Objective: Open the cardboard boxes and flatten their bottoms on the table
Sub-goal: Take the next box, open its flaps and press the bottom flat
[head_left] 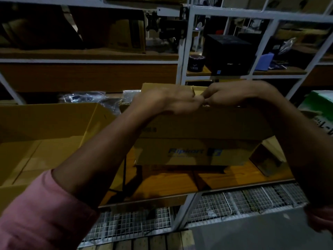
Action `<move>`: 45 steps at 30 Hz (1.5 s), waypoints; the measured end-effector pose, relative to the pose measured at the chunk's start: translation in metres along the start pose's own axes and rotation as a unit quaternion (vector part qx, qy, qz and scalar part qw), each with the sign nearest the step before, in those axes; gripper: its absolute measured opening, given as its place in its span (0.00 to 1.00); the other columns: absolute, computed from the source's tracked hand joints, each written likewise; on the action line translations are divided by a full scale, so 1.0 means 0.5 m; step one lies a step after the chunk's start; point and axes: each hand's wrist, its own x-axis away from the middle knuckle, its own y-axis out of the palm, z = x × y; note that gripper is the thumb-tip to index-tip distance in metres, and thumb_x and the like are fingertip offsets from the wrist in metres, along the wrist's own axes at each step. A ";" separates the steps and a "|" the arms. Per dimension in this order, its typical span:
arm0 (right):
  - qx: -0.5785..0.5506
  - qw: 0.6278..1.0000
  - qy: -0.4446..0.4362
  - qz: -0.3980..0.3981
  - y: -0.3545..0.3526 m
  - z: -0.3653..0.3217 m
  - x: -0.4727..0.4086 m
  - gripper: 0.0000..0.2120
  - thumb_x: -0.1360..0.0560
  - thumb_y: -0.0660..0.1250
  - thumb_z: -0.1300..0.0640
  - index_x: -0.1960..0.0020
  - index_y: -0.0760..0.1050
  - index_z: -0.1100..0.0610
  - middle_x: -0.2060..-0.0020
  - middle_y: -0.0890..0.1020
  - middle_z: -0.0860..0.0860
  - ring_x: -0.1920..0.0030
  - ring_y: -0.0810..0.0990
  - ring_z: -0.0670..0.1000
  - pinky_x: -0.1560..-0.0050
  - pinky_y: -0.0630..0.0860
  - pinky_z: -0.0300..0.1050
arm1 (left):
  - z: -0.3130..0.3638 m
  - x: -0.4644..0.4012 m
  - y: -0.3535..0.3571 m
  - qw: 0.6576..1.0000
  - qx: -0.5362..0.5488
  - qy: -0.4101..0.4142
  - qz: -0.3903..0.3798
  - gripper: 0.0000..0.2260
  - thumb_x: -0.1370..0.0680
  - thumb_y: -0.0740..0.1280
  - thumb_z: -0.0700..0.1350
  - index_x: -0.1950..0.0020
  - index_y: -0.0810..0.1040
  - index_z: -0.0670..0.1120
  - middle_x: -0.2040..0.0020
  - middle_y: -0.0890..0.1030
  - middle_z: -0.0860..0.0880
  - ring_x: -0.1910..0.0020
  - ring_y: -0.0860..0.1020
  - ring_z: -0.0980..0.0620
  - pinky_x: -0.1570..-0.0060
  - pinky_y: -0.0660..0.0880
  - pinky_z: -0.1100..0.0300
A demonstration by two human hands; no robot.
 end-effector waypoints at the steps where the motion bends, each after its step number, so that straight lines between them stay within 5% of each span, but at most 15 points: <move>1: -0.006 1.000 -0.003 0.001 0.004 0.000 0.004 0.17 0.14 0.54 0.56 0.29 0.72 0.57 0.54 0.76 0.43 0.67 0.71 0.42 0.68 0.68 0.32 | 0.003 0.004 0.002 1.000 0.008 -0.003 -0.010 0.21 0.13 0.48 0.56 0.48 0.77 0.47 0.65 0.72 0.51 0.71 0.67 0.56 0.76 0.65 0.69; 3: -0.022 1.000 -0.010 -0.003 0.016 -0.002 0.014 0.17 0.14 0.54 0.55 0.29 0.72 0.56 0.53 0.79 0.47 0.64 0.75 0.48 0.66 0.74 0.37 | 0.007 0.014 0.008 0.999 0.006 -0.009 -0.040 0.23 0.14 0.47 0.57 0.38 0.77 0.46 0.55 0.80 0.48 0.62 0.76 0.53 0.65 0.73 0.69; 6: -0.045 0.999 -0.019 -0.008 0.037 0.004 0.024 0.17 0.14 0.55 0.53 0.29 0.74 0.53 0.38 0.80 0.53 0.40 0.79 0.59 0.37 0.77 0.58 | 0.011 0.026 0.020 0.997 0.006 -0.025 -0.077 0.27 0.14 0.46 0.59 0.25 0.70 0.45 0.28 0.73 0.44 0.33 0.73 0.47 0.35 0.68 0.55; 9: -0.047 0.998 -0.033 -0.006 0.064 0.010 0.029 0.17 0.14 0.56 0.52 0.30 0.74 0.54 0.34 0.77 0.50 0.39 0.75 0.47 0.34 0.70 0.47 | 0.014 0.033 0.038 0.994 -0.003 -0.029 -0.103 0.29 0.15 0.46 0.62 0.23 0.68 0.44 0.22 0.67 0.44 0.24 0.66 0.46 0.27 0.61 0.51; 11: -0.042 0.998 -0.043 -0.007 0.085 0.017 0.029 0.16 0.15 0.57 0.53 0.30 0.74 0.54 0.36 0.78 0.49 0.41 0.76 0.46 0.36 0.72 0.46 | 0.013 0.033 0.051 0.993 -0.008 -0.022 -0.117 0.29 0.15 0.47 0.62 0.24 0.68 0.45 0.25 0.71 0.44 0.27 0.69 0.46 0.29 0.64 0.51; 14: -0.034 0.997 -0.055 -0.030 0.121 0.029 0.033 0.14 0.15 0.58 0.54 0.31 0.74 0.52 0.43 0.79 0.47 0.47 0.77 0.44 0.48 0.74 0.43 | 0.002 0.029 0.082 0.989 -0.010 0.002 -0.148 0.20 0.15 0.53 0.58 0.36 0.76 0.47 0.43 0.79 0.50 0.45 0.77 0.52 0.44 0.71 0.54; 18: -0.012 0.997 -0.064 -0.037 0.192 0.053 0.023 0.18 0.16 0.59 0.51 0.27 0.69 0.49 0.39 0.78 0.49 0.44 0.77 0.49 0.44 0.76 0.50 | -0.032 -0.006 0.160 0.986 -0.075 0.009 -0.146 0.18 0.16 0.59 0.56 0.34 0.76 0.45 0.40 0.80 0.46 0.44 0.78 0.46 0.43 0.75 0.49; 22: 0.015 0.996 -0.041 0.076 0.301 0.089 -0.026 0.24 0.20 0.65 0.49 0.25 0.65 0.48 0.37 0.75 0.55 0.39 0.74 0.56 0.38 0.72 0.56 | -0.079 -0.057 0.261 0.992 -0.123 0.011 0.006 0.13 0.19 0.66 0.53 0.40 0.70 0.47 0.40 0.78 0.44 0.39 0.70 0.41 0.46 0.71 0.45; 26: 0.034 0.986 -0.030 0.160 0.359 0.118 -0.058 0.24 0.21 0.67 0.51 0.27 0.65 0.45 0.39 0.76 0.51 0.38 0.73 0.56 0.37 0.69 0.55 | -0.100 -0.081 0.324 0.967 -0.217 0.034 0.125 0.22 0.21 0.69 0.53 0.32 0.68 0.47 0.37 0.76 0.46 0.37 0.68 0.41 0.45 0.69 0.44; 29: 0.017 0.977 -0.040 0.210 0.372 0.122 -0.070 0.16 0.20 0.64 0.55 0.33 0.72 0.47 0.43 0.81 0.49 0.42 0.78 0.54 0.38 0.72 0.55 | -0.109 -0.087 0.342 0.957 -0.231 0.046 0.168 0.20 0.21 0.69 0.51 0.32 0.70 0.47 0.37 0.76 0.46 0.37 0.70 0.43 0.44 0.69 0.48; 31: 0.017 0.972 -0.035 0.232 0.385 0.119 -0.077 0.14 0.18 0.59 0.54 0.33 0.73 0.49 0.37 0.79 0.51 0.36 0.76 0.55 0.35 0.69 0.57 | -0.110 -0.090 0.346 0.954 -0.231 0.042 0.186 0.18 0.21 0.69 0.49 0.33 0.71 0.46 0.36 0.76 0.45 0.37 0.71 0.44 0.43 0.68 0.50; 34: 0.046 0.968 0.020 0.245 0.411 0.124 -0.078 0.25 0.16 0.47 0.42 0.24 0.64 0.51 0.20 0.59 0.57 0.27 0.65 0.60 0.28 0.61 0.59 | -0.103 -0.089 0.353 0.948 -0.229 0.047 0.215 0.13 0.19 0.66 0.48 0.36 0.73 0.46 0.39 0.77 0.45 0.39 0.72 0.45 0.43 0.67 0.50; 36: 0.047 0.958 0.046 0.277 0.420 0.139 -0.078 0.33 0.19 0.40 0.38 0.19 0.56 0.52 0.19 0.53 0.57 0.27 0.64 0.63 0.27 0.59 0.60 | -0.095 -0.087 0.363 0.939 -0.232 0.045 0.249 0.10 0.19 0.65 0.50 0.41 0.74 0.46 0.44 0.78 0.45 0.44 0.72 0.45 0.46 0.66 0.50; 39: 0.030 0.936 0.059 0.346 0.415 0.173 -0.081 0.32 0.18 0.44 0.39 0.18 0.49 0.52 0.21 0.58 0.60 0.24 0.61 0.64 0.24 0.56 0.63 | -0.073 -0.106 0.382 0.926 -0.215 0.070 0.303 0.07 0.20 0.64 0.48 0.44 0.75 0.47 0.47 0.78 0.45 0.47 0.72 0.44 0.48 0.69 0.49; 45: 0.022 0.892 0.126 0.434 0.356 0.241 -0.088 0.32 0.18 0.57 0.45 0.19 0.52 0.54 0.21 0.54 0.61 0.22 0.55 0.64 0.24 0.54 0.65 | -0.030 -0.167 0.404 0.948 -0.151 0.088 0.265 0.09 0.17 0.55 0.46 0.48 0.74 0.46 0.53 0.81 0.43 0.57 0.76 0.42 0.58 0.65 0.50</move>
